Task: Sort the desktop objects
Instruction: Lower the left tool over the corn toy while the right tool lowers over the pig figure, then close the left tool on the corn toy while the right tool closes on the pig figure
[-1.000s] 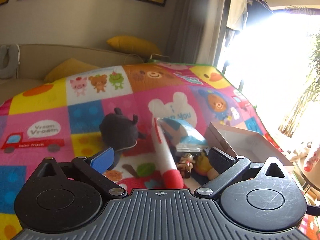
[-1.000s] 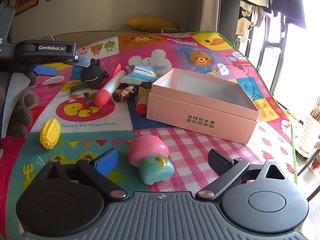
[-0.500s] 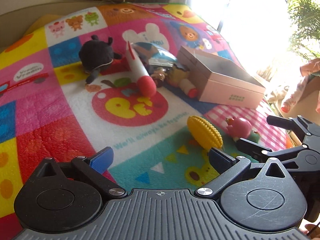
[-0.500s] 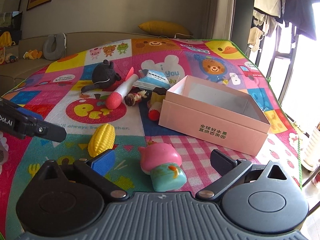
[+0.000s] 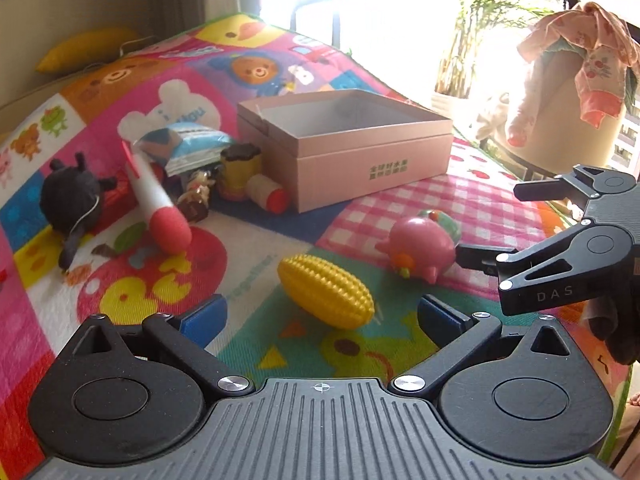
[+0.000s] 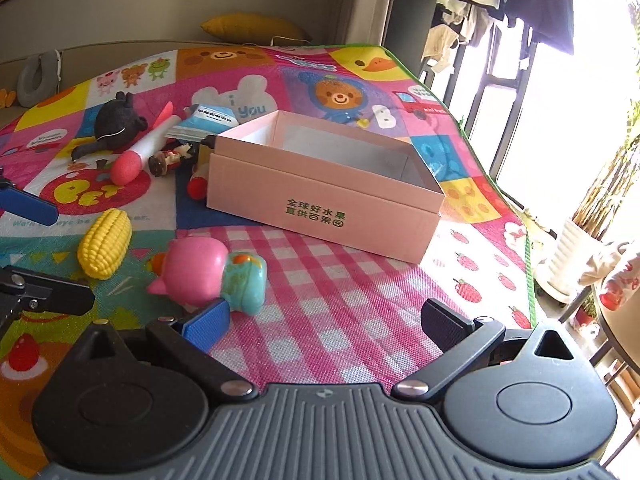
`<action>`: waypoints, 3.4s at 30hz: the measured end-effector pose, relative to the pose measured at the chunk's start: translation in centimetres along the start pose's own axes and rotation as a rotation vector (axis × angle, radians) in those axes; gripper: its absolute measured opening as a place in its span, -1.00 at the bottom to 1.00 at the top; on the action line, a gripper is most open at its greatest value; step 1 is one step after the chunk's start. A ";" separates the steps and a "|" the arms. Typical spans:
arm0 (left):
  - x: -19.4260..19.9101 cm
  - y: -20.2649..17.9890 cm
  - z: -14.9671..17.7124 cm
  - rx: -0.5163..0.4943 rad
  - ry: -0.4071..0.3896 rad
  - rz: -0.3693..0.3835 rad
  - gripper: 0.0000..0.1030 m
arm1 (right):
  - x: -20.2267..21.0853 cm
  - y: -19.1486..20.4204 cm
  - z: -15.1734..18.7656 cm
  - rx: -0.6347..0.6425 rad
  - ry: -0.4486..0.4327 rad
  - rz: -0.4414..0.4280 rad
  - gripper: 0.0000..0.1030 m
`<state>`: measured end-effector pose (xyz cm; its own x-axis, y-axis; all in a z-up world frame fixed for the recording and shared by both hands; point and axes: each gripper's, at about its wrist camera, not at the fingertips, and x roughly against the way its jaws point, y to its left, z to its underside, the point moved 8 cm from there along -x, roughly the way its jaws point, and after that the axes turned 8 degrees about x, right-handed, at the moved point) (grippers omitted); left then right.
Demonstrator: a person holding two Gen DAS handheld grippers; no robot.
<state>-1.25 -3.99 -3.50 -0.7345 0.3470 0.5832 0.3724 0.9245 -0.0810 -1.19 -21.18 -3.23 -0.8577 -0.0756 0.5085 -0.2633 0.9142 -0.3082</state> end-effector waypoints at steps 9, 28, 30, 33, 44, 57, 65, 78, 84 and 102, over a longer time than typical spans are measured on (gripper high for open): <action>-1.2 0.6 -0.7 -0.028 0.042 0.073 1.00 | -0.7 -0.8 0.9 -0.088 0.037 -0.071 1.00; -1.6 -1.1 0.2 0.000 0.122 0.345 1.00 | -1.1 -0.8 1.2 -0.133 0.055 -0.202 1.00; -0.2 -1.0 1.0 0.030 0.118 0.344 1.00 | -1.1 -0.7 1.1 -0.125 0.052 -0.208 1.00; 1.6 -1.1 1.8 0.044 0.095 0.322 1.00 | -0.9 -0.5 1.2 -0.121 0.049 -0.218 1.00; 0.0 0.2 1.0 -0.093 0.077 0.066 1.00 | -0.8 -0.4 1.3 -0.103 0.056 -0.224 1.00; 0.1 2.0 0.5 -0.169 0.066 -0.030 1.00 | -0.8 -0.3 1.3 -0.098 0.051 -0.217 1.00; -1.7 0.3 -0.3 -0.134 0.048 -0.056 1.00 | -0.6 -0.6 0.3 -0.184 0.067 -0.275 1.00; 0.7 1.6 0.9 0.098 0.059 -0.077 1.00 | -1.7 3.4 -3.0 -0.140 0.049 -0.368 0.39; 0.0 -0.2 -0.5 0.127 0.021 -0.059 1.00 | 0.1 0.2 -1.8 -0.139 0.027 -0.238 0.40; -0.3 1.2 0.1 0.021 0.034 -0.176 0.75 | 0.3 -0.2 0.4 -0.159 0.039 -0.211 0.41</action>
<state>-0.64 -2.93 -3.87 -0.7676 0.1743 0.6167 0.2275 0.9738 0.0079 -1.59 -21.57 -3.32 -0.7728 -0.2589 0.5794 -0.3592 0.9311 -0.0631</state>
